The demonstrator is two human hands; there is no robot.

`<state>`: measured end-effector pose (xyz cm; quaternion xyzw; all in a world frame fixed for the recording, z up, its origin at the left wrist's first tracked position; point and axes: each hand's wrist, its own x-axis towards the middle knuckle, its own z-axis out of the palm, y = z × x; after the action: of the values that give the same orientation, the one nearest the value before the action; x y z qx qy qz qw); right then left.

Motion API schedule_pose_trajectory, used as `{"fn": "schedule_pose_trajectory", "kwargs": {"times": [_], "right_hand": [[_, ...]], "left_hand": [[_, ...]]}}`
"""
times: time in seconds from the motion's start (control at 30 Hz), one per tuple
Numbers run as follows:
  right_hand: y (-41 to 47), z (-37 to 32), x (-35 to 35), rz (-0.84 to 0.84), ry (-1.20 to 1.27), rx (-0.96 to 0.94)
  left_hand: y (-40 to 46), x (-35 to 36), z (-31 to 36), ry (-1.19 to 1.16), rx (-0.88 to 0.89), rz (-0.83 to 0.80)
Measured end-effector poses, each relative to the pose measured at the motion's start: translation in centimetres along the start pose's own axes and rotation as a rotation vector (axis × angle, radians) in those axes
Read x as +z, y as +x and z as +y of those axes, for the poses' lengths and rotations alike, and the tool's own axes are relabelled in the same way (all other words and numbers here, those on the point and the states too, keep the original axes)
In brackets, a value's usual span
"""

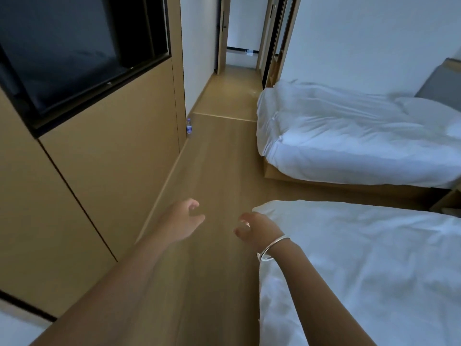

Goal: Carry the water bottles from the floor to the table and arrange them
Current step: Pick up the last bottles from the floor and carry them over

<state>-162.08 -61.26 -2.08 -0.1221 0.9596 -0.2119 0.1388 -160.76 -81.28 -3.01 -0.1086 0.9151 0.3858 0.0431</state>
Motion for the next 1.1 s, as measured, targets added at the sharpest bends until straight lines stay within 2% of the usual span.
{"fn": "schedule_pose_trajectory", "kwargs": {"times": [0.37,0.73,1.1], "right_hand": [[18.9,0.9,-3.8,-0.023,-0.018,-0.033],[42.8,-2.6,-8.5,0.006,0.011,0.002],[62.5,0.2,-11.3,-0.063,0.028,0.029]], "left_hand": [[20.0,-2.3,1.6,0.025,-0.016,0.015],[44.9,-9.8,1.2,0.061,0.015,-0.004],[64.1,-8.5,2.2,0.103,-0.017,-0.105]]}}
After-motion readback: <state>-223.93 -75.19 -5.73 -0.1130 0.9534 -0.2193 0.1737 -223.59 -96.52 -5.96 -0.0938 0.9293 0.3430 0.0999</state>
